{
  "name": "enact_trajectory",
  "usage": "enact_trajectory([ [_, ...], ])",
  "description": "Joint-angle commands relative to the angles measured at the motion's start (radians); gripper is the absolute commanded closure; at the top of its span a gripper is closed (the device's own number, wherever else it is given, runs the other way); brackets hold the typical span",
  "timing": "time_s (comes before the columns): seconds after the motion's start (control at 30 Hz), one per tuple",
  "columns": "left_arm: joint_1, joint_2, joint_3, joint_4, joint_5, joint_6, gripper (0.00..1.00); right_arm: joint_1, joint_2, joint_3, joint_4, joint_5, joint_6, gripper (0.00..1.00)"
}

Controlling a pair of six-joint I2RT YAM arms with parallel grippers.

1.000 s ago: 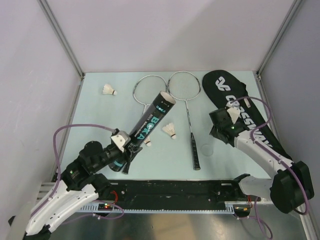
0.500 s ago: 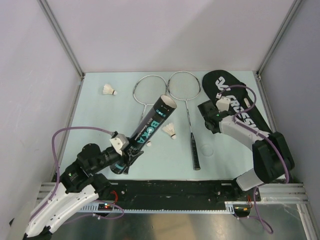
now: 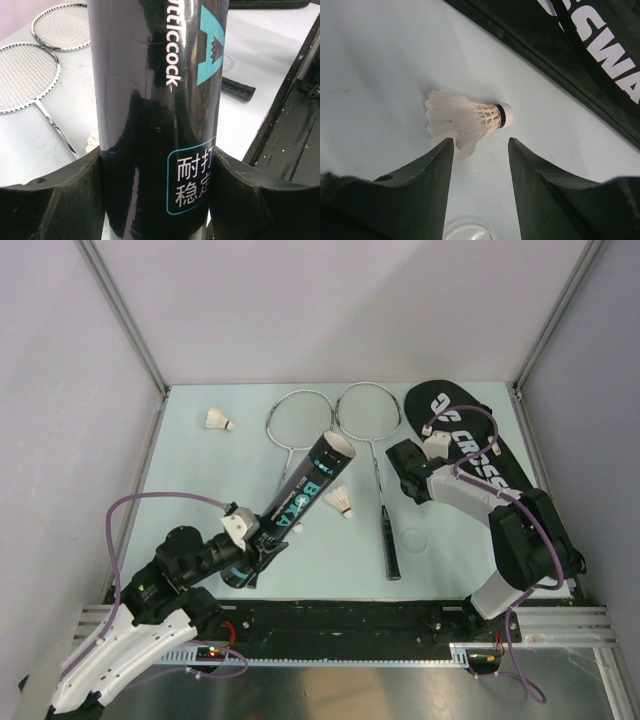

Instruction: Pack up the badminton gear

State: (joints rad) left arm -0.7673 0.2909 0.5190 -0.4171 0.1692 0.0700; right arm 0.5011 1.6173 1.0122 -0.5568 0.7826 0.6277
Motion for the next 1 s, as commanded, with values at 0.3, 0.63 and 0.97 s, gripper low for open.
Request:
enact_trajectory([
  [0.3,0.004,-0.009,-0.002,0.094,-0.002,0.006,0.68,-0.001,0.037,0.052,-0.057,0.073,0.027,0.74],
  [0.63,0.005,0.011,-0.004,0.092,-0.016,0.031,0.67,-0.006,-0.147,0.071,-0.109,0.051,-0.039,1.00],
  [0.97,0.005,0.047,0.032,0.050,-0.014,0.191,0.65,-0.084,-0.650,0.102,0.067,-0.784,-0.210,1.00],
])
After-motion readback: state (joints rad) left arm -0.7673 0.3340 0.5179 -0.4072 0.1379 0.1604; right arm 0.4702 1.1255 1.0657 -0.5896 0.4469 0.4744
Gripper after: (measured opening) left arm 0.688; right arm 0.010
